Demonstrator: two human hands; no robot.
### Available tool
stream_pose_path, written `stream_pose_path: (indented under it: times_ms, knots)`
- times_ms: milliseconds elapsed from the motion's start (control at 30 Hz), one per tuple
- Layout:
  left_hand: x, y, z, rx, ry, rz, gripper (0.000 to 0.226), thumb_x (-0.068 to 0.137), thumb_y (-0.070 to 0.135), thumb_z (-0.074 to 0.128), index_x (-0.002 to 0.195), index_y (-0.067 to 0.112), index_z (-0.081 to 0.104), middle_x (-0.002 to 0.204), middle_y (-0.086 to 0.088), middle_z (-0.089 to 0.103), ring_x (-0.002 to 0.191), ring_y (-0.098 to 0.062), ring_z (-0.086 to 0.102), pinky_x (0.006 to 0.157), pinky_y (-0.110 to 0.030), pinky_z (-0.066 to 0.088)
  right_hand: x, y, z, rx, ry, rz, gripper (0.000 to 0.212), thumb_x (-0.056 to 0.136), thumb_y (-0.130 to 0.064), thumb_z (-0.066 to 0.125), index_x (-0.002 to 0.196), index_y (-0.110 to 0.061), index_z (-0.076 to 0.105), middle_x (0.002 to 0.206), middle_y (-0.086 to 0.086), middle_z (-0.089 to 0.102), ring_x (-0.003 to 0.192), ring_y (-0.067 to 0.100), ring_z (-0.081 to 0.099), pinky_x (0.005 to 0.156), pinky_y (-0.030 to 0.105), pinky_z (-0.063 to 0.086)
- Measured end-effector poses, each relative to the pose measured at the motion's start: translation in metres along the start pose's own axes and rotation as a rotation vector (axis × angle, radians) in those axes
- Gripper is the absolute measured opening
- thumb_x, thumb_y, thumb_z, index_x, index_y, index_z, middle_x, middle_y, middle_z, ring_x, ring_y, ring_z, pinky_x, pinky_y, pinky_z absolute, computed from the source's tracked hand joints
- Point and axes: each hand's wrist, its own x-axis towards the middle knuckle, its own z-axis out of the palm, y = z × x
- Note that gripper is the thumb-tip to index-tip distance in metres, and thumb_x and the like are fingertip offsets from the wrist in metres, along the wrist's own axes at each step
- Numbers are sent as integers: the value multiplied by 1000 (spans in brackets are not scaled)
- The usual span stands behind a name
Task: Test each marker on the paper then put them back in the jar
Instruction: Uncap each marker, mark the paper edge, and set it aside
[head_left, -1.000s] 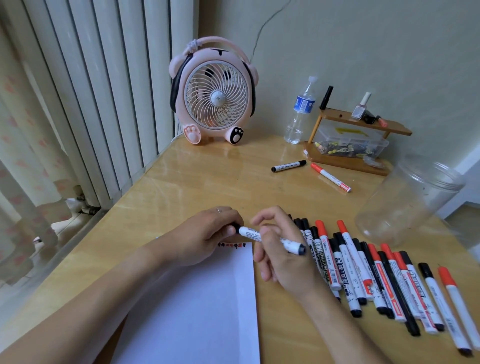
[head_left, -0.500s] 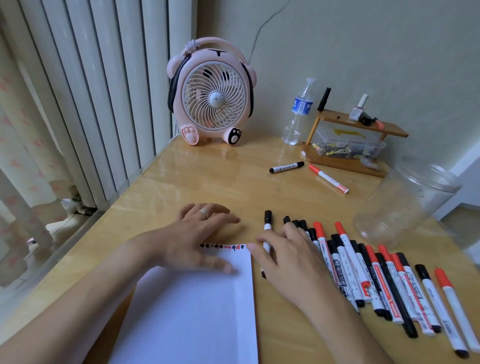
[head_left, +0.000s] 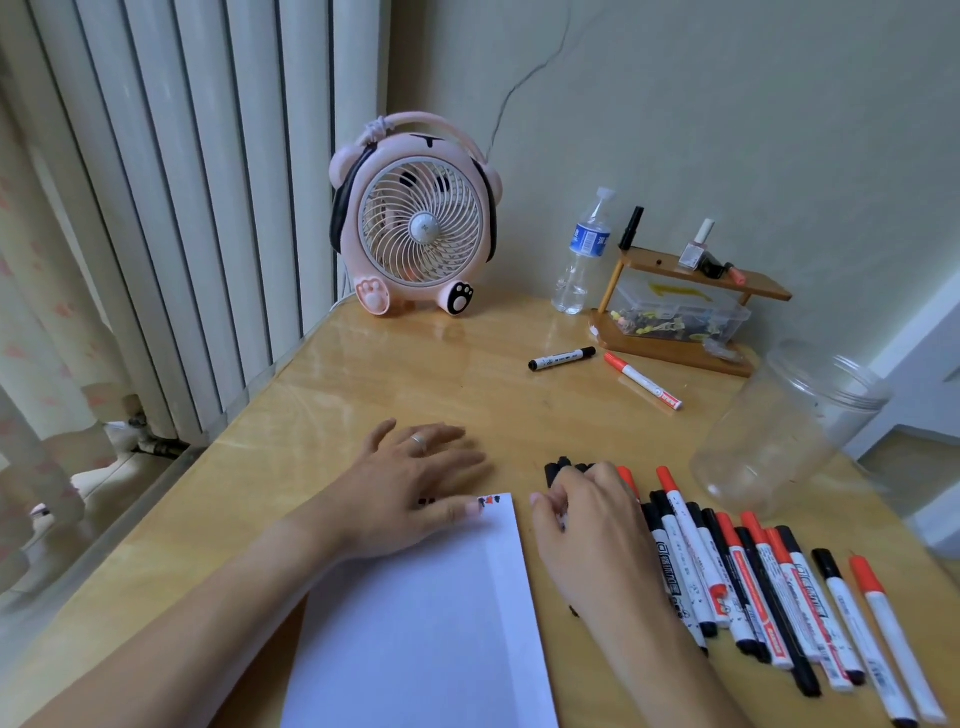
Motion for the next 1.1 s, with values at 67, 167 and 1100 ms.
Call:
stream_pose_path:
  times_ms: [67, 167, 1100]
  knots:
    - [4, -10, -1, -10, 55, -84, 93, 77, 94, -2, 153, 53, 33, 166, 20, 23, 154, 3, 6, 124, -40, -7, 6, 2, -4, 44, 60, -2, 27, 100, -37, 55, 77, -24, 50, 90, -2, 48, 92, 26, 54, 74, 39, 48]
    - [10, -21, 0, -34, 22, -177, 105, 68, 97, -12, 154, 53, 29, 169, 20, 14, 155, 1, -2, 124, -46, -6, 26, 2, -16, -6, 62, 16, 23, 105, -32, 46, 91, -18, 59, 96, -1, 47, 87, 21, 51, 66, 33, 38]
    - [35, -29, 14, 37, 115, -219, 76, 80, 82, 18, 145, 53, 43, 158, 24, 33, 152, 0, 15, 123, -39, 4, 218, 97, 23, -287, 164, 210, 31, 98, -6, 58, 129, -5, 56, 127, 17, 61, 119, 36, 58, 97, 45, 45]
